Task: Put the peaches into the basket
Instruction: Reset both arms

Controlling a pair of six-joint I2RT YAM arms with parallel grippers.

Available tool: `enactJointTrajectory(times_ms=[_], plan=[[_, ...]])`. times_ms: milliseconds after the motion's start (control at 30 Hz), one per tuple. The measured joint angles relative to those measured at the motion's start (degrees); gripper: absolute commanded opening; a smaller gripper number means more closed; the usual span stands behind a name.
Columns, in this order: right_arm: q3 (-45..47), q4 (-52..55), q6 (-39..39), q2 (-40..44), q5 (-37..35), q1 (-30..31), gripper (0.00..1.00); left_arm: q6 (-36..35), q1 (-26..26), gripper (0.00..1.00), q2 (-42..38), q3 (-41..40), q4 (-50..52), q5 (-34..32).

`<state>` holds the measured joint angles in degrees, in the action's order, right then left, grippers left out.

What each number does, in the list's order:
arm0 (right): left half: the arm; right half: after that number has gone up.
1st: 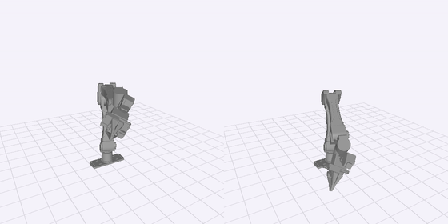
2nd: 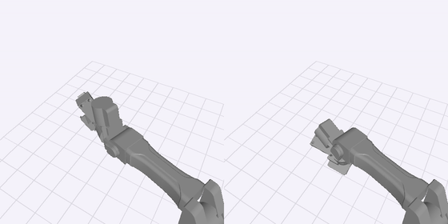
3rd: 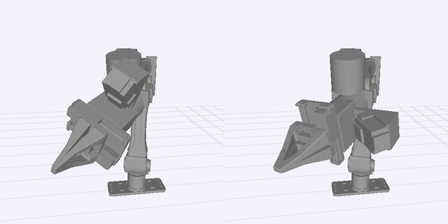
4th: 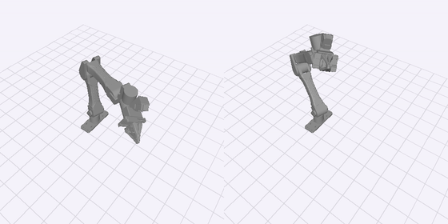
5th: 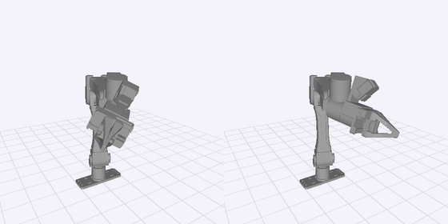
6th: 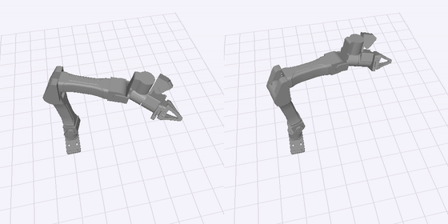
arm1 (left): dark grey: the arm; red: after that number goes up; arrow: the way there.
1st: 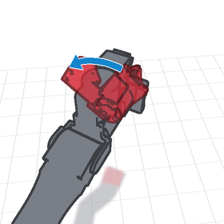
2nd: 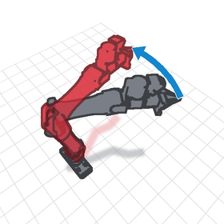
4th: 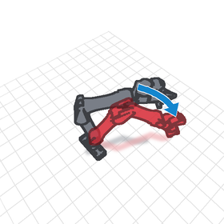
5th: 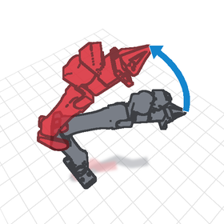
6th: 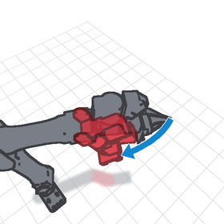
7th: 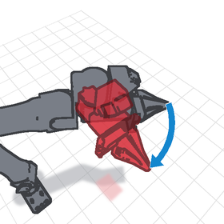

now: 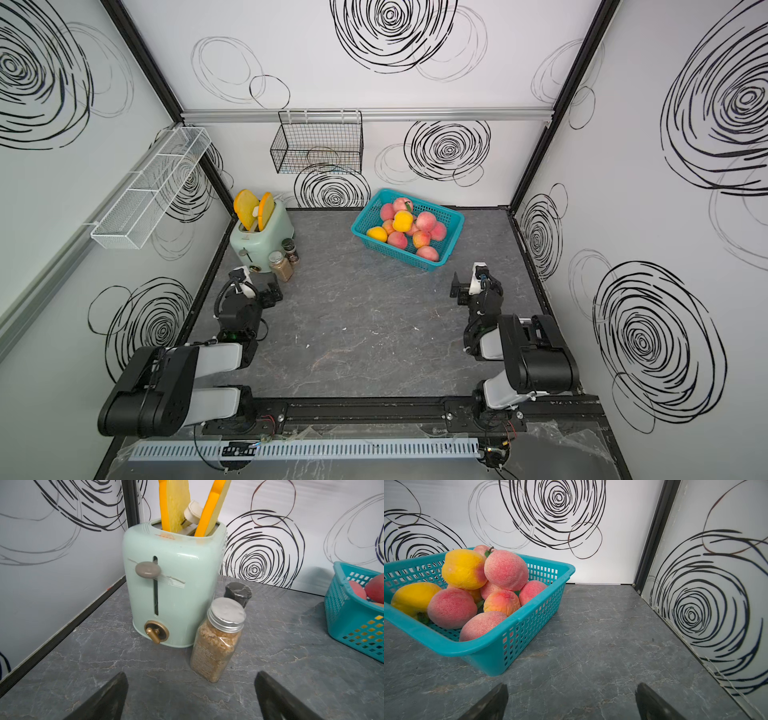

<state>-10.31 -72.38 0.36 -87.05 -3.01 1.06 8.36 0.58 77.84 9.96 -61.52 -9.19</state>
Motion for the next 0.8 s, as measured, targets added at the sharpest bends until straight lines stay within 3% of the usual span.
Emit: enactJointTrajectory(times_ms=[200, 800], plan=[[-0.3, 0.2, -0.4, 0.0, 0.7, -0.5, 0.99, -5.4, -8.3, 0.98, 6.7, -0.1, -8.6, -4.6], [-0.9, 1.0, -0.9, 0.0, 1.9, -1.1, 0.99, -7.1, -8.3, 0.98, 6.8, -0.1, -12.1, -8.3]])
